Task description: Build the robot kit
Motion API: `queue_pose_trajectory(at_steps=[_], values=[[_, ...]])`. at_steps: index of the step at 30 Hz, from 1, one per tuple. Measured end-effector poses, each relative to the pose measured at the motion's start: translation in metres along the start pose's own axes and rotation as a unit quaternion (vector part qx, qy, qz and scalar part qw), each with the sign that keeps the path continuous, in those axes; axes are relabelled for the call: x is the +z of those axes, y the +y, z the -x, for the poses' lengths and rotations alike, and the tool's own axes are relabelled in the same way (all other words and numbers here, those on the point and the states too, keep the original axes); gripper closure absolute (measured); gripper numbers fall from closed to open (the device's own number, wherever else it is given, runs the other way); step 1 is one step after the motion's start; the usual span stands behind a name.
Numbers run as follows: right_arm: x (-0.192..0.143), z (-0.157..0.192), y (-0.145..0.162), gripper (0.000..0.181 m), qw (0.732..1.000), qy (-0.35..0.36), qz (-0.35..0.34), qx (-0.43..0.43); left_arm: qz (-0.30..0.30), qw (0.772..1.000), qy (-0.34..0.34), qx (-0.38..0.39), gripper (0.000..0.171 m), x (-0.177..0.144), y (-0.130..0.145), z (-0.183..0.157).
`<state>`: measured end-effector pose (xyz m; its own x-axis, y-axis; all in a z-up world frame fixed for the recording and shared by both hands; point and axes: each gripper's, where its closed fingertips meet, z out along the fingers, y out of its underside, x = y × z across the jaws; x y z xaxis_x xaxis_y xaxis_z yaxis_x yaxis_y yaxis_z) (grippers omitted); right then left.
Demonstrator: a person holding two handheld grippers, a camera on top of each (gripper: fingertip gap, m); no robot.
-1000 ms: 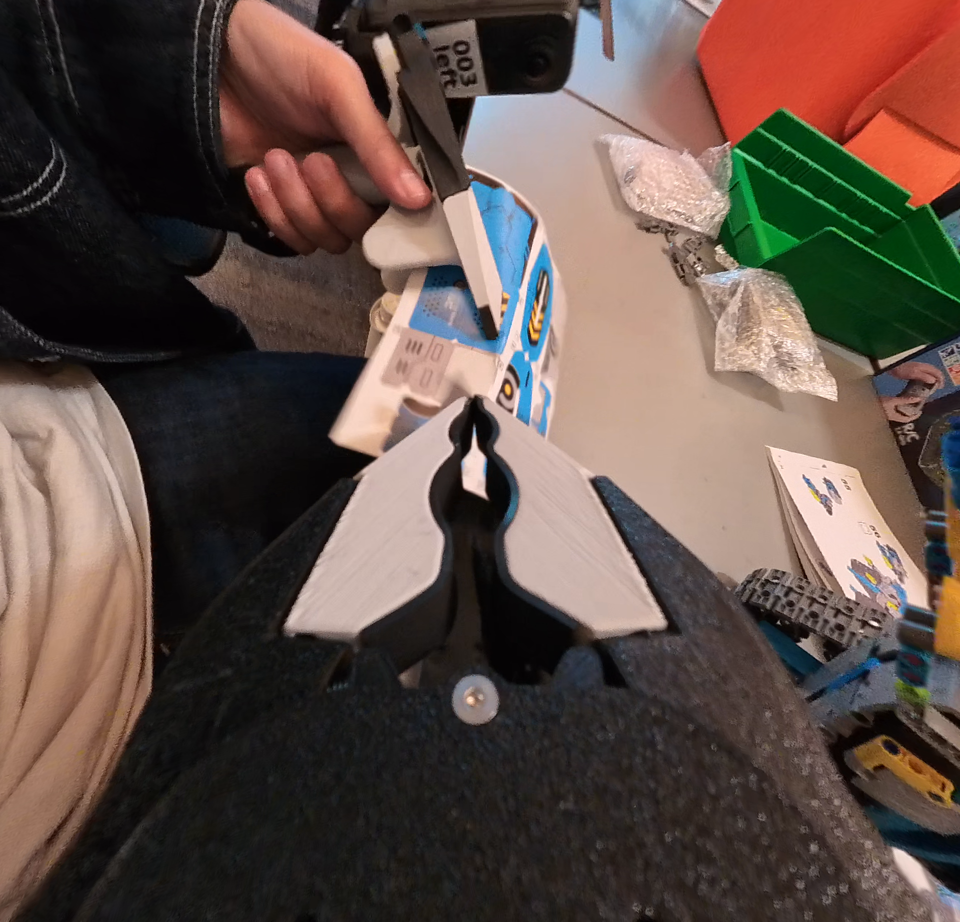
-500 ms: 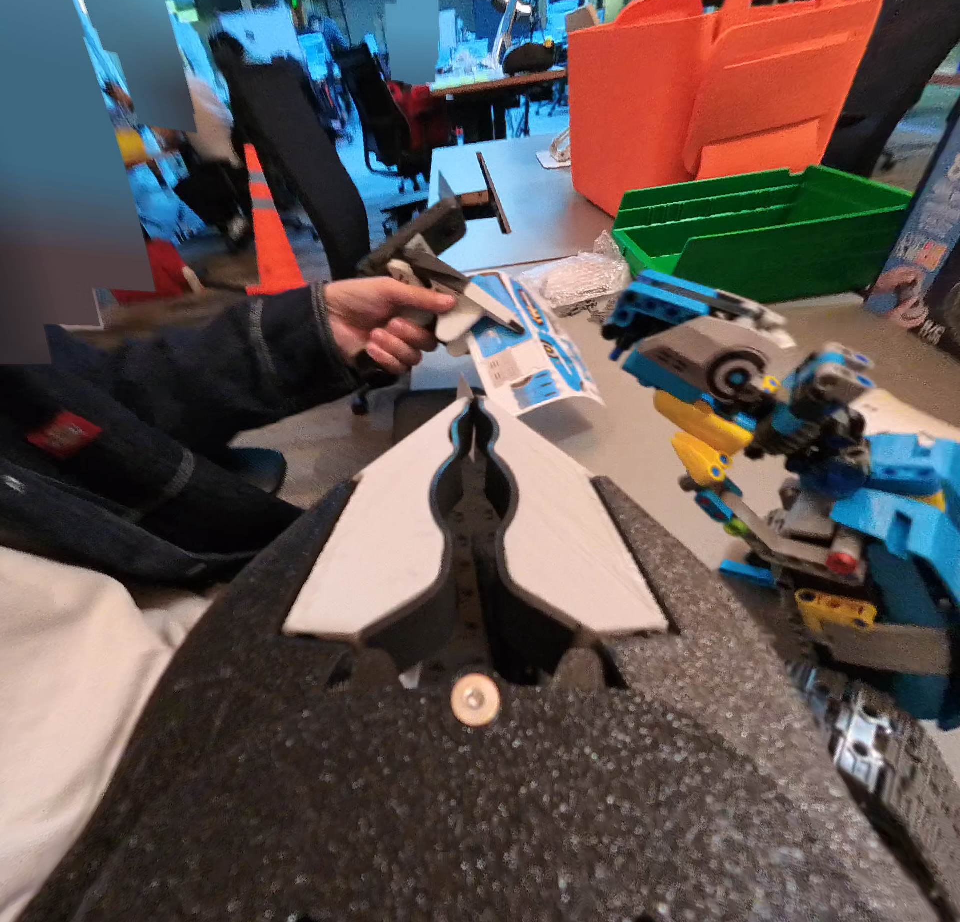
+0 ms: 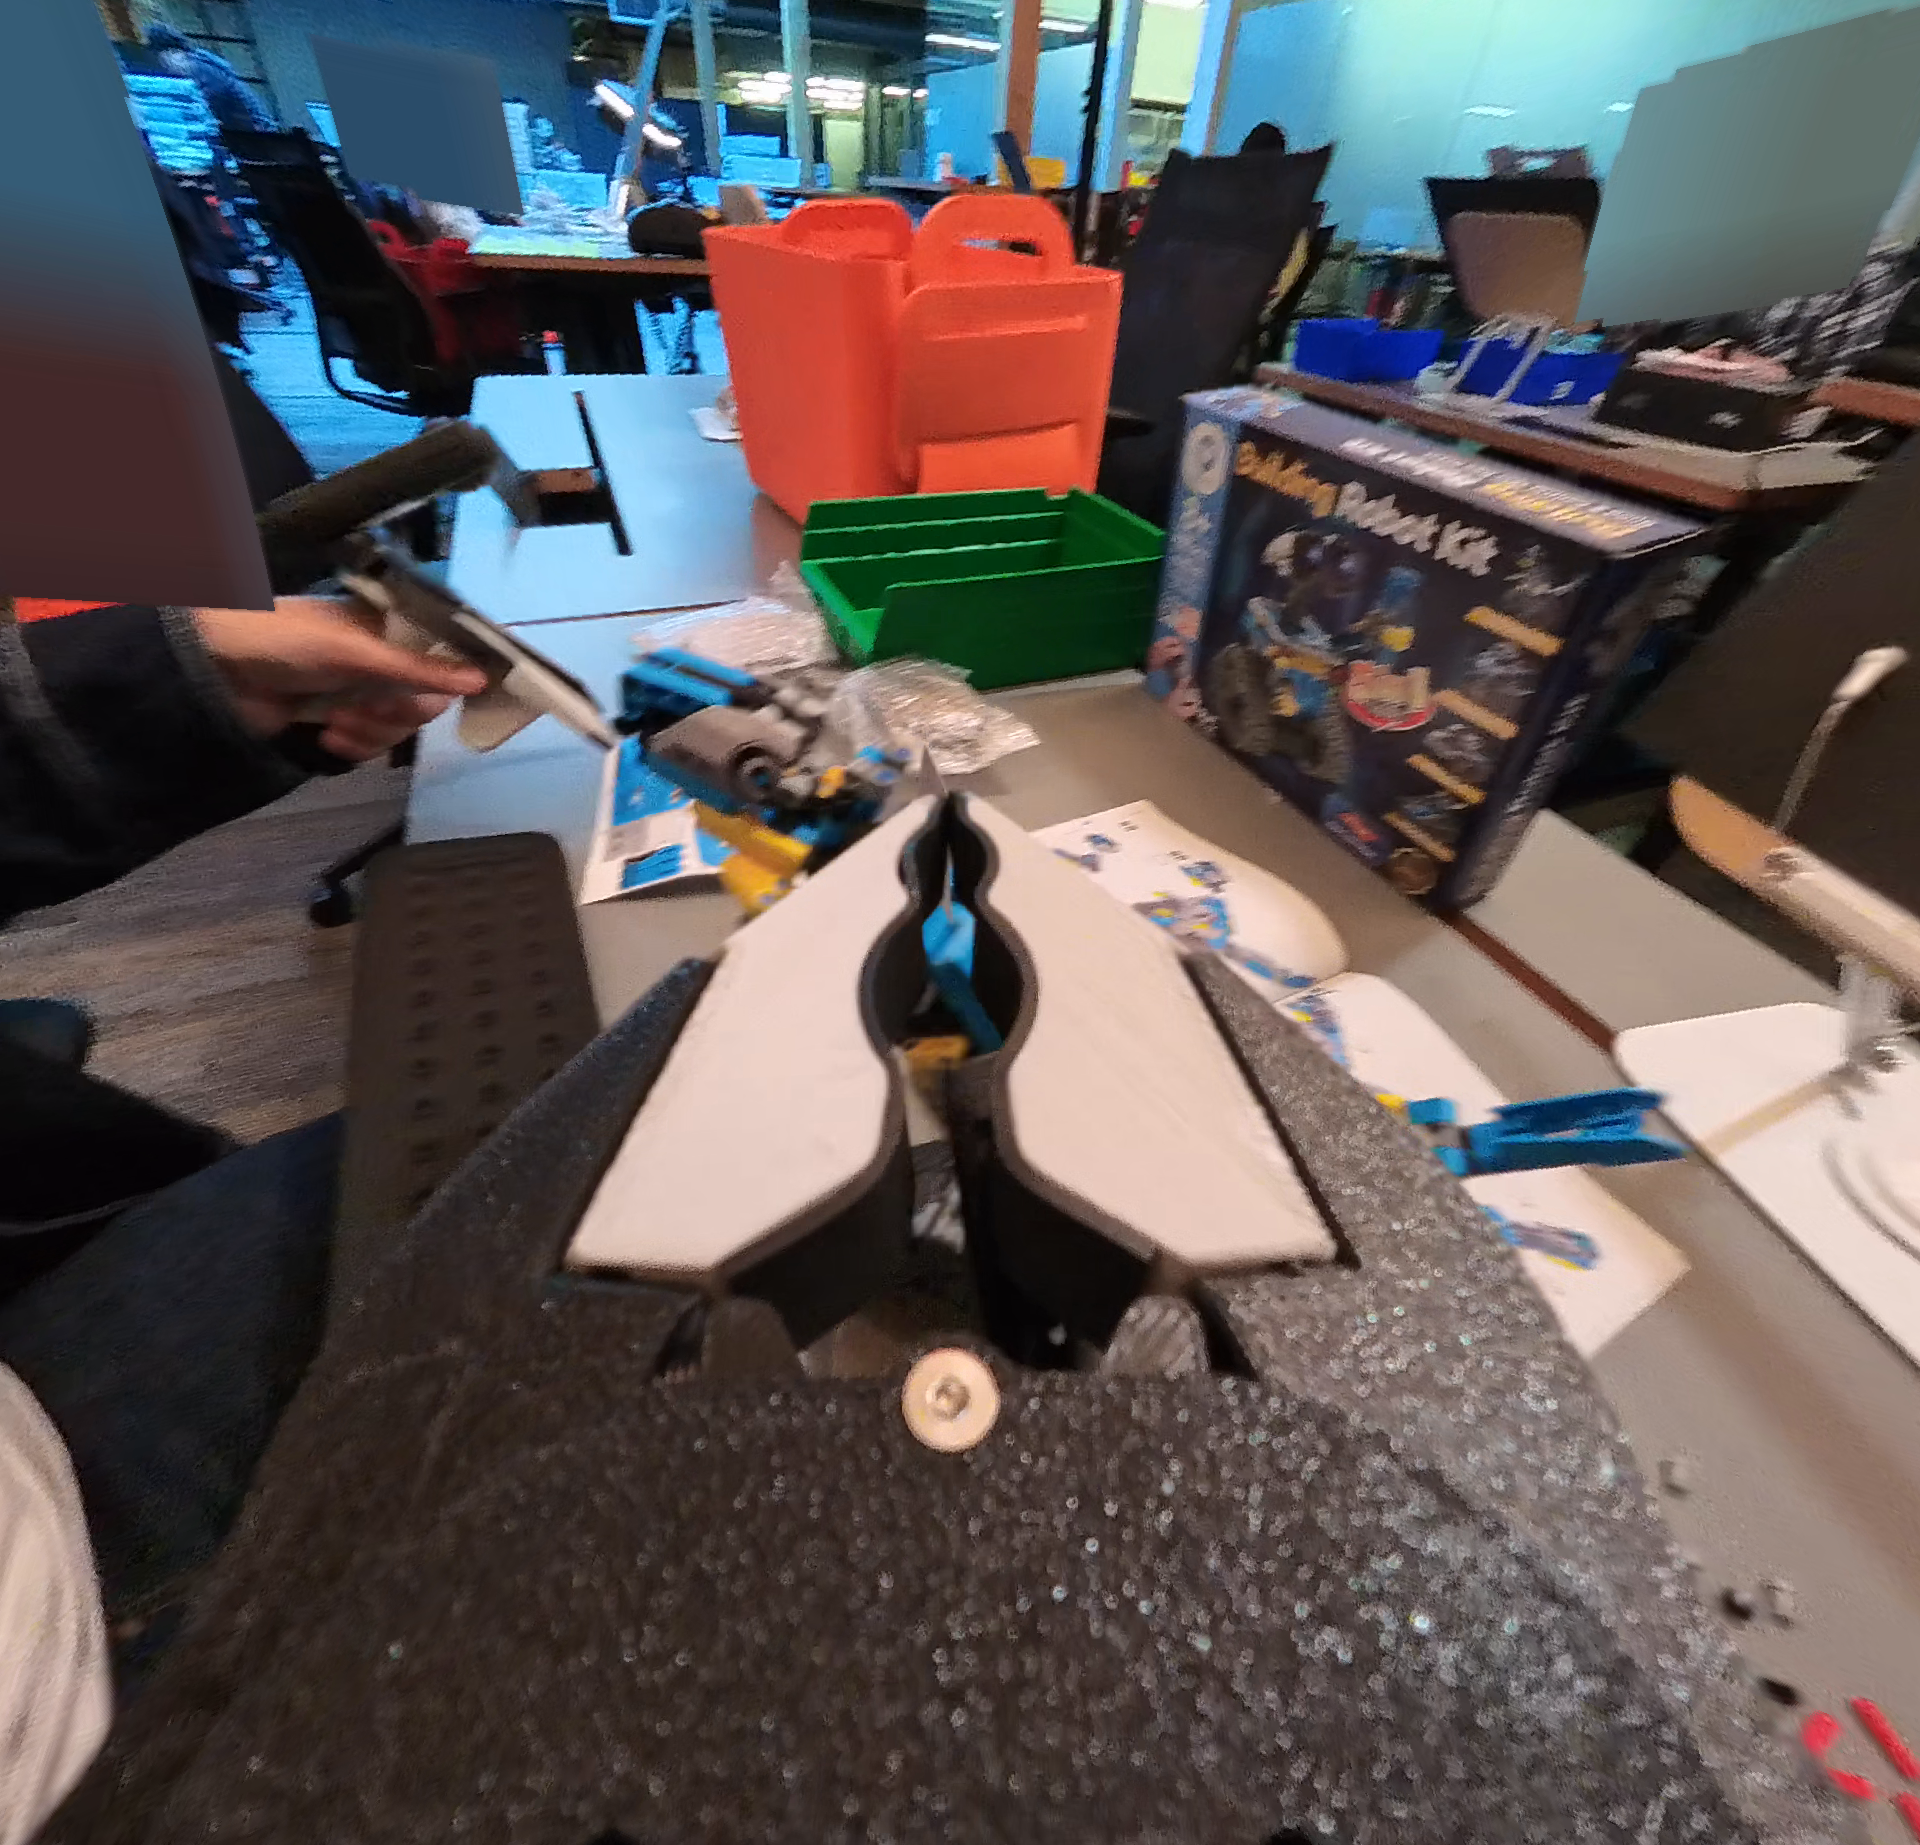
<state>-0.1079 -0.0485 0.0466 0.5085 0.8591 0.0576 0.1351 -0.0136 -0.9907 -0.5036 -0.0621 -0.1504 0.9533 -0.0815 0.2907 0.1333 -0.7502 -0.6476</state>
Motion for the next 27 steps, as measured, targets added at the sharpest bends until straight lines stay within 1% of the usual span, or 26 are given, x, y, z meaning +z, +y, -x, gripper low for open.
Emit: queue_pose_trajectory(at_steps=[2, 3, 4, 5, 6, 7, 8, 9, 11, 13, 15, 16, 18, 21, 23, 24, 25, 27], values=[[0.005, -0.026, -0.005, 0.181, 0.999, 0.032, -0.004, 0.003, 0.056, 0.998, -0.012, 0.011, 0.065, 0.006, 0.016, 0.004], [0.009, -0.037, -0.005, 0.181, 0.999, 0.046, -0.011, 0.008, 0.079, 0.996, -0.031, 0.021, 0.058, 0.007, 0.02, 0.011], [0.014, -0.047, -0.004, 0.181, 0.998, 0.056, -0.02, 0.016, 0.087, 0.994, -0.061, 0.038, 0.052, 0.005, 0.019, 0.019], [0.018, -0.056, 0.001, 0.181, 0.997, 0.067, -0.027, 0.023, 0.078, 0.991, -0.094, 0.059, 0.052, 0.0, 0.01, 0.026], [0.023, -0.065, 0.007, 0.181, 0.996, 0.081, -0.034, 0.026, 0.052, 0.989, -0.117, 0.08, 0.052, -0.007, -0.006, 0.026], [0.025, -0.073, 0.012, 0.181, 0.994, 0.096, -0.045, 0.024, 0.014, 0.988, -0.121, 0.099, 0.053, -0.014, -0.025, 0.017], [0.027, -0.081, 0.018, 0.181, 0.992, 0.112, -0.056, 0.021, -0.03, 0.987, -0.109, 0.116, 0.056, -0.019, -0.044, -0.002], [0.029, -0.089, 0.024, 0.181, 0.989, 0.129, -0.061, 0.023, -0.076, 0.985, -0.082, 0.132, 0.065, -0.022, -0.061, -0.027], [0.032, -0.099, 0.036, 0.181, 0.985, 0.151, -0.068, 0.04, -0.161, 0.974, -0.015, 0.158, 0.085, -0.017, -0.084, -0.082], [0.034, -0.1, 0.044, 0.181, 0.985, 0.155, -0.064, 0.05, -0.221, 0.961, 0.043, 0.163, 0.097, -0.001, -0.095, -0.129], [0.035, -0.101, 0.048, 0.181, 0.985, 0.157, -0.064, 0.034, -0.247, 0.953, 0.089, 0.154, 0.1, 0.025, -0.098, -0.165], [0.038, -0.1, 0.053, 0.181, 0.987, 0.148, -0.056, 0.029, -0.247, 0.952, 0.098, 0.152, 0.1, 0.04, -0.098, -0.175], [0.044, -0.1, 0.065, 0.181, 0.989, 0.133, -0.037, 0.042, -0.237, 0.954, 0.102, 0.151, 0.1, 0.067, -0.1, -0.185], [0.052, -0.099, 0.079, 0.181, 0.991, 0.112, -0.028, 0.071, -0.245, 0.95, 0.128, 0.147, 0.102, 0.088, -0.109, -0.191], [0.054, -0.102, 0.088, 0.181, 0.99, 0.109, -0.024, 0.083, -0.234, 0.95, 0.159, 0.136, 0.099, 0.089, -0.112, -0.195], [0.055, -0.103, 0.091, 0.181, 0.99, 0.108, -0.024, 0.088, -0.242, 0.945, 0.178, 0.13, 0.101, 0.085, -0.113, -0.197], [0.055, -0.104, 0.092, 0.181, 0.99, 0.106, -0.024, 0.092, -0.25, 0.942, 0.189, 0.123, 0.104, 0.084, -0.112, -0.197], [0.056, -0.104, 0.094, 0.181, 0.99, 0.104, -0.023, 0.091, -0.237, 0.945, 0.195, 0.115, 0.104, 0.087, -0.107, -0.193]])
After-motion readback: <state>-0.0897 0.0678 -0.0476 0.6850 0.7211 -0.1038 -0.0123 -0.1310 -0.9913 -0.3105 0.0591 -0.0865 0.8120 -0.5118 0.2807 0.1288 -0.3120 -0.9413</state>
